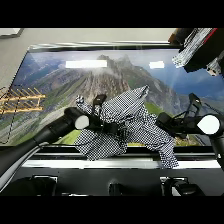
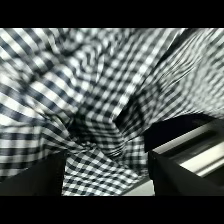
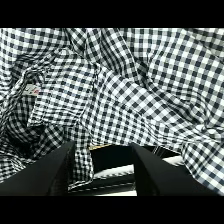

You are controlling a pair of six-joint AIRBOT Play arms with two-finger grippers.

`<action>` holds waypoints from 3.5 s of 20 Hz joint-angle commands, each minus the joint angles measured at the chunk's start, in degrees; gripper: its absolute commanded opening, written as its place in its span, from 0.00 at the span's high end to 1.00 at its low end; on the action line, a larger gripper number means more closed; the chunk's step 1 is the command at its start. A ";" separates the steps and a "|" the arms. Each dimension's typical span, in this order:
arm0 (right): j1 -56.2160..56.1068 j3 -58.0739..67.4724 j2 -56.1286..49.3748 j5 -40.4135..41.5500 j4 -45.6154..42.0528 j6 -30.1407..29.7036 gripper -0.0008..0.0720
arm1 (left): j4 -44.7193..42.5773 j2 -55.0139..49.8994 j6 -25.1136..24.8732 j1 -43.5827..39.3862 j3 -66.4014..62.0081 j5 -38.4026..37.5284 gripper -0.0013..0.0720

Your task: Fold the clothes and pants, and hang the long-sleeved shirts on hangers.

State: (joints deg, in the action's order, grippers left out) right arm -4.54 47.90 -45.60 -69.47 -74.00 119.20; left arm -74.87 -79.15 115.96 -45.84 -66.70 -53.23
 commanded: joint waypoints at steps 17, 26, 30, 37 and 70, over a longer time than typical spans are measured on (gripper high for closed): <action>-0.09 0.33 -12.70 9.68 12.17 -10.64 0.40 | -9.81 -7.13 16.55 0.68 -2.93 5.20 0.96; -15.17 8.57 -22.49 11.45 -0.79 0.87 0.19 | -9.79 -7.15 16.55 0.76 -2.93 4.61 0.96; -15.56 8.57 -24.68 11.58 0.79 2.14 0.19 | -9.79 -7.15 16.55 0.76 -2.93 4.63 0.96; -19.32 8.57 -30.03 13.88 2.27 2.45 0.26 | -9.79 -7.15 16.55 0.76 -2.93 4.61 0.96; -19.23 8.57 -32.68 17.51 4.94 8.35 0.34 | -9.75 -6.01 14.12 2.91 -3.76 1.81 0.96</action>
State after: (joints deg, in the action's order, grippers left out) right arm -23.73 56.42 -77.08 -52.58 -69.19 127.22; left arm -84.62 -85.12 130.06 -42.96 -70.41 -51.44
